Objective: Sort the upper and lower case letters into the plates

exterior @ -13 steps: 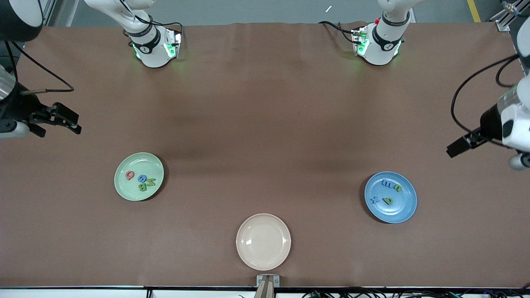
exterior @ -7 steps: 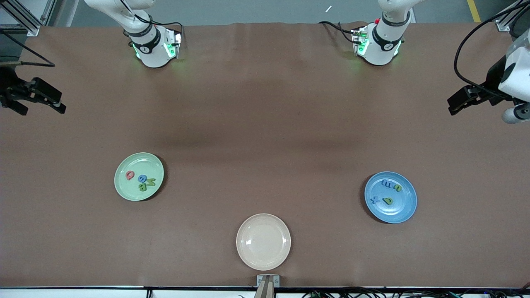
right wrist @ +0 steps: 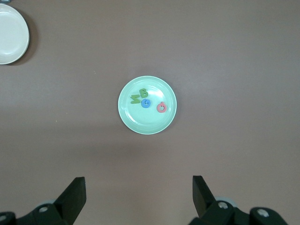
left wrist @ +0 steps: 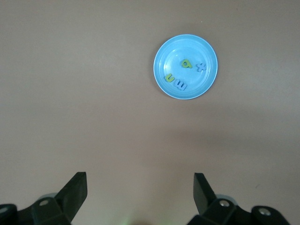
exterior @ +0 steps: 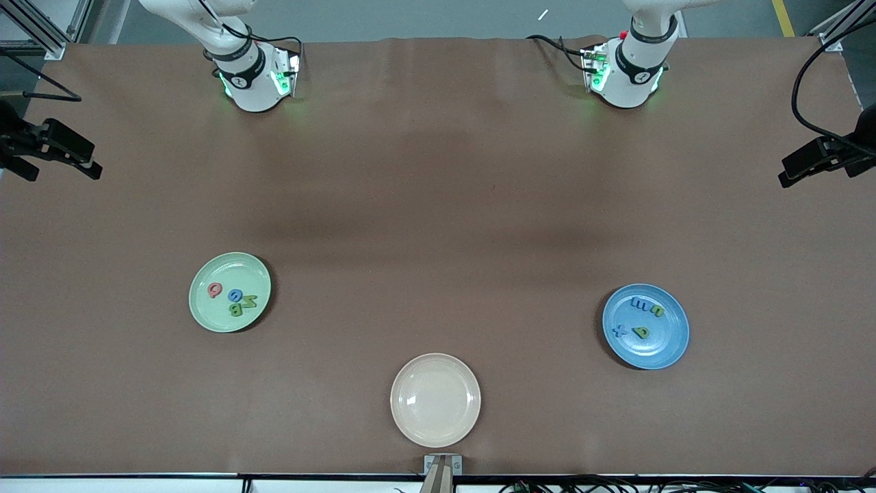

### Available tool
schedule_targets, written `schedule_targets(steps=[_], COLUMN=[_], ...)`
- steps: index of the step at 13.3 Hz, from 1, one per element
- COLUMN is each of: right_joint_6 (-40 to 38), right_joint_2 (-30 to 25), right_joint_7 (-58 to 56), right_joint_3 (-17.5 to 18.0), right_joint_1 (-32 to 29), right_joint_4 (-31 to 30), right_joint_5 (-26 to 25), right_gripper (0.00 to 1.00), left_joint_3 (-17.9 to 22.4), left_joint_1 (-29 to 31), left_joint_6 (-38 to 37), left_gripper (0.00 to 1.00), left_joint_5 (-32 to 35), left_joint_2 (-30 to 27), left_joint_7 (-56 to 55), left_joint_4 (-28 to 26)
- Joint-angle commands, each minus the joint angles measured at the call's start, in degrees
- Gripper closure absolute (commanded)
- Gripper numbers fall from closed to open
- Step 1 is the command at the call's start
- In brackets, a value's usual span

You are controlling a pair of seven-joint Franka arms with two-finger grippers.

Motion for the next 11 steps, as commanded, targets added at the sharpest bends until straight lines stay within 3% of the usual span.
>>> schedule_targets(steps=[1,11], right_joint_6=[-0.57,-0.48], right_joint_2=[-1.1,-0.48], right_joint_7=[-0.17,-2.02], right_joint_3=[-0.66,-0.58], right_joint_1=[0.07,-0.1], right_joint_4=[-0.23,1.61], right_joint_5=[-0.53,-4.05], right_gripper=[0.0,0.0], left_joint_3=[1.33,1.77], left_joint_1=[-2.15,-4.71], left_joint_6=[5.25,6.14], left_gripper=[0.0,0.0], left_joint_5=[-0.93,-1.02], left_joint_2=[-6.46,-5.67], left_joint_7=[0.75,-0.13], left_joint_4=[-8.79,-7.04])
